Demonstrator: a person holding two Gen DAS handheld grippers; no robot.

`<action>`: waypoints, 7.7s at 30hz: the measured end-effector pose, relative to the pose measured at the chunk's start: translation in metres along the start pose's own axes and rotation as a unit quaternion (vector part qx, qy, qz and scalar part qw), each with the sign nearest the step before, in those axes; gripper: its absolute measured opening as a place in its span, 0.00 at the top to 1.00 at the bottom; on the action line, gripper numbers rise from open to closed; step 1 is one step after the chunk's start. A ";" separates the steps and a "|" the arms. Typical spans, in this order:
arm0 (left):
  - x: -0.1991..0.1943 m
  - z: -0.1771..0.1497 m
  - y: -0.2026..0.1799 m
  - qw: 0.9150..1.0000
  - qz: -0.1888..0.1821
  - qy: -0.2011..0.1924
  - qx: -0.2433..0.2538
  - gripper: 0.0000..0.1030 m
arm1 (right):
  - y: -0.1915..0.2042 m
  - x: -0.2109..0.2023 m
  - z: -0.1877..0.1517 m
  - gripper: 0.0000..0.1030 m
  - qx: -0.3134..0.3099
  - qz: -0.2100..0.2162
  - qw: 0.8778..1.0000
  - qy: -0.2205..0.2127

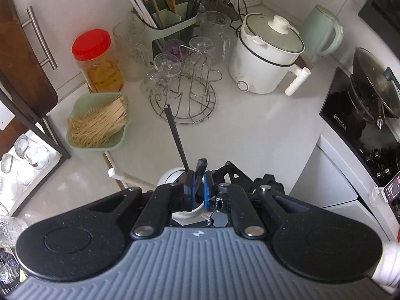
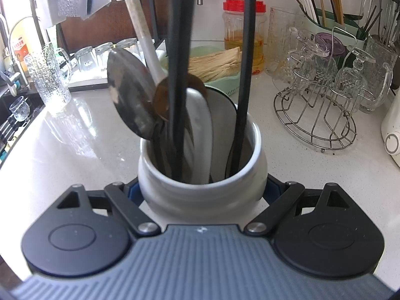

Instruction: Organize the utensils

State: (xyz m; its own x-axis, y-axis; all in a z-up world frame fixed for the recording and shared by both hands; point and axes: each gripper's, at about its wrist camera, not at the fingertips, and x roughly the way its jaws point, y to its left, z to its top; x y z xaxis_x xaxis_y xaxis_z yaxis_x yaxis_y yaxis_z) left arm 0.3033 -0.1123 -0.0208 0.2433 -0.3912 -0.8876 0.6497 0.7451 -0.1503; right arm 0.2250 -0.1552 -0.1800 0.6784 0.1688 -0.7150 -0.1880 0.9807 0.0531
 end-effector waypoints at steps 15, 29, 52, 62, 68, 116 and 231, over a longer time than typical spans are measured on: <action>-0.040 -0.022 0.025 0.992 -0.001 -0.107 -0.065 0.60 | 0.000 0.000 0.001 0.11 0.002 -0.005 1.000 0.002; -0.052 -0.110 0.076 0.965 0.081 -0.194 -0.159 0.41 | 0.000 0.001 0.002 0.11 0.000 -0.005 1.000 0.006; 0.080 -0.179 0.155 0.959 0.072 -0.100 -0.255 0.41 | 0.004 -0.001 0.001 0.12 0.013 -0.022 1.000 0.007; 0.135 -0.155 0.166 0.958 0.088 -0.085 -0.260 0.41 | 0.004 0.001 0.004 0.11 0.012 -0.021 1.000 0.011; 0.160 -0.136 0.166 0.959 0.083 -0.088 -0.255 0.46 | 0.004 0.001 0.003 0.11 0.012 -0.022 1.000 0.009; 0.167 -0.141 0.140 0.959 0.125 -0.099 -0.233 0.94 | 0.005 0.008 0.005 0.11 0.004 -0.017 1.000 0.006; -0.140 -0.109 -0.003 0.917 0.152 -0.303 -0.210 0.93 | -0.009 -0.022 0.009 0.14 -0.073 0.060 0.995 0.017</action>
State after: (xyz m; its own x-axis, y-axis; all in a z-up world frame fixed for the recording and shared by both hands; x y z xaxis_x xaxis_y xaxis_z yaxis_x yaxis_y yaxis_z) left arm 0.1886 -0.0014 0.0567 0.8051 -0.2643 -0.5311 0.1820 0.9621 -0.2029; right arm 0.2184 -0.1668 -0.1585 0.6210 0.2785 -0.7327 -0.3693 0.9285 0.0400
